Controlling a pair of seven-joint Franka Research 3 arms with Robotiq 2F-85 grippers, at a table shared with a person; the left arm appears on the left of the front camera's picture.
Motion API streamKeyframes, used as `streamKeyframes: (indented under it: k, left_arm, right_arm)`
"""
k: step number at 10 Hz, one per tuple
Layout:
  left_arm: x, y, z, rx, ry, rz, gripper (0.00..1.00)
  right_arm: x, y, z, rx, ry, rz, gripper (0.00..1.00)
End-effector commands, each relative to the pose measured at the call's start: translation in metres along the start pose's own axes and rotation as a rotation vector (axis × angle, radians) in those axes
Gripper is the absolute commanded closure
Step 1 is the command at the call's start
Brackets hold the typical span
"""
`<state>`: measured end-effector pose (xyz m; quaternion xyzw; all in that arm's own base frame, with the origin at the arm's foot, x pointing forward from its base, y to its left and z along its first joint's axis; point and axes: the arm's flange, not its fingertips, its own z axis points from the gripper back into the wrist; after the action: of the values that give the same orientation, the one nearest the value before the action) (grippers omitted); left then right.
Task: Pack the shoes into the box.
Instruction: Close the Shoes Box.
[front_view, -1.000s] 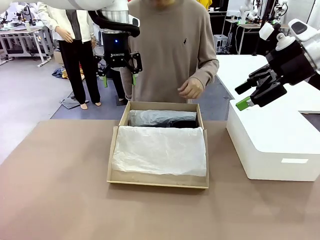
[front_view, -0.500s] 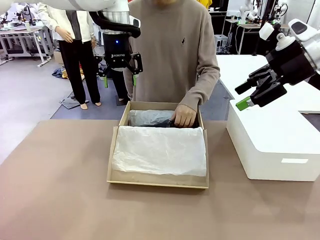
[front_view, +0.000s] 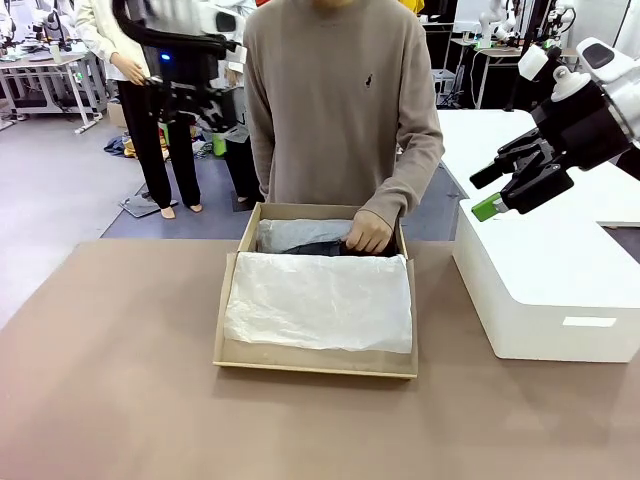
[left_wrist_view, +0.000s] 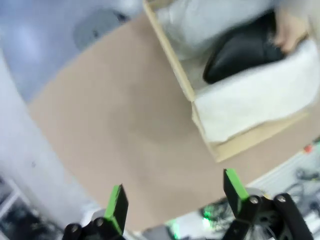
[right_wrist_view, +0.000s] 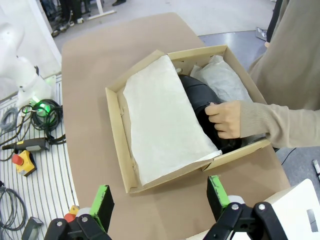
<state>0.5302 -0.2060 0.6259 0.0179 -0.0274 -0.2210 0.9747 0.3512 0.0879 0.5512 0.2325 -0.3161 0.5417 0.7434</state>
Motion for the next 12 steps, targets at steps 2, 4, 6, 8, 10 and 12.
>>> streamKeyframes:
  k: [2,4,6,8,10,12]
  left_arm:
    - [-0.041,0.047,-0.014,-0.13,-0.016,-0.376,0.0]
    - [-0.046,0.06,-0.017,-0.231,-0.056,-0.528,0.0]
    - [-0.046,0.068,-0.018,-0.26,-0.093,-0.681,0.29]
    - [-0.048,0.067,-0.022,-0.186,-0.052,-0.849,0.66]
    - [-0.048,0.059,-0.02,-0.16,-0.066,-0.903,1.0]
    - [-0.037,0.053,-0.014,-0.167,-0.032,-0.69,1.0]
  right_arm:
    - [0.001,-0.003,-0.002,0.011,-0.034,0.021,0.0]
    - [0.001,-0.003,-0.002,0.011,-0.034,0.021,0.0]
    - [0.001,-0.003,-0.002,0.011,-0.034,0.021,0.0]
    - [0.001,-0.003,-0.002,0.011,-0.034,0.021,0.0]
    - [0.001,-0.003,-0.002,0.011,-0.034,0.021,0.0]
    - [0.001,-0.003,-0.002,0.011,-0.034,0.021,0.0]
